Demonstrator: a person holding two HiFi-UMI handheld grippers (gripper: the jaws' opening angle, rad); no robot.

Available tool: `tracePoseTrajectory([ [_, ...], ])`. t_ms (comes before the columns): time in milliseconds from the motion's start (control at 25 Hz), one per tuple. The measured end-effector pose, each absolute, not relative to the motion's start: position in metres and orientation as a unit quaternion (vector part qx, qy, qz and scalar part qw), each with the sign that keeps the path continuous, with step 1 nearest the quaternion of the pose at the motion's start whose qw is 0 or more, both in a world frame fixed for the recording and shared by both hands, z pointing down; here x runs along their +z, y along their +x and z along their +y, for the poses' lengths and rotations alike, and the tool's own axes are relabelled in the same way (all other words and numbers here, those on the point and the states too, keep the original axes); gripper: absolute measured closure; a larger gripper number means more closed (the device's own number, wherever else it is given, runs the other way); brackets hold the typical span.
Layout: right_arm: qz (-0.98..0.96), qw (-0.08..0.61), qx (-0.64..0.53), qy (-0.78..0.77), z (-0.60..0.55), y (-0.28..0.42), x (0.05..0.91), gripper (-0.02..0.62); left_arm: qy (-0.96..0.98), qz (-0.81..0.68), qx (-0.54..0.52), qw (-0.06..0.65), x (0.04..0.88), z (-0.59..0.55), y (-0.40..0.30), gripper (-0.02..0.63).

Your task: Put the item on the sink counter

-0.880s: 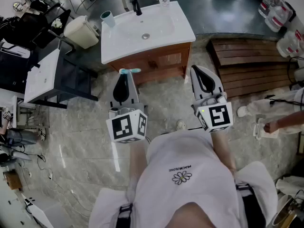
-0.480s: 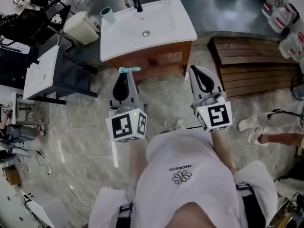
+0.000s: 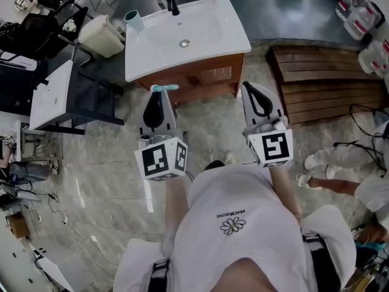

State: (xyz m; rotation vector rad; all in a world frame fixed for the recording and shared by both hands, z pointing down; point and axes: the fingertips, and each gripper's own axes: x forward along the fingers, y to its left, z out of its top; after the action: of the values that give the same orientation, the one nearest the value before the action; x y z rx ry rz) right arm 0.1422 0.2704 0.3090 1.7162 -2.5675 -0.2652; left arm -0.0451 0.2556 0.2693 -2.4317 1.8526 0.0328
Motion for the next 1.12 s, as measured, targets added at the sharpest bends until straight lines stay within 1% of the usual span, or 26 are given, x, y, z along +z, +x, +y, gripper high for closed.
tracePoseTrajectory([
  [520,-0.831,0.033,-0.055,0.553,0.255,0.151,0.326,0.584,-0.793,0.608,0.004,0.038,0.274,0.241,-0.035,0.575],
  [720,-0.834,0.027,-0.064,0.548,0.24,0.149,0.328,0.584,-0.796,0.605,0.005,0.038,0.279,0.222,-0.034,0.575],
  [920,-0.828,0.021,-0.031,0.56,0.214,0.157,0.329,0.584,-0.8,0.599,0.008,0.041,0.273,0.198,-0.036,0.575],
  [1120,-0.822,0.007,-0.026,0.569,0.182,0.159,0.328,0.584,-0.799,0.6,0.006,0.038,0.278,0.168,-0.045,0.575],
])
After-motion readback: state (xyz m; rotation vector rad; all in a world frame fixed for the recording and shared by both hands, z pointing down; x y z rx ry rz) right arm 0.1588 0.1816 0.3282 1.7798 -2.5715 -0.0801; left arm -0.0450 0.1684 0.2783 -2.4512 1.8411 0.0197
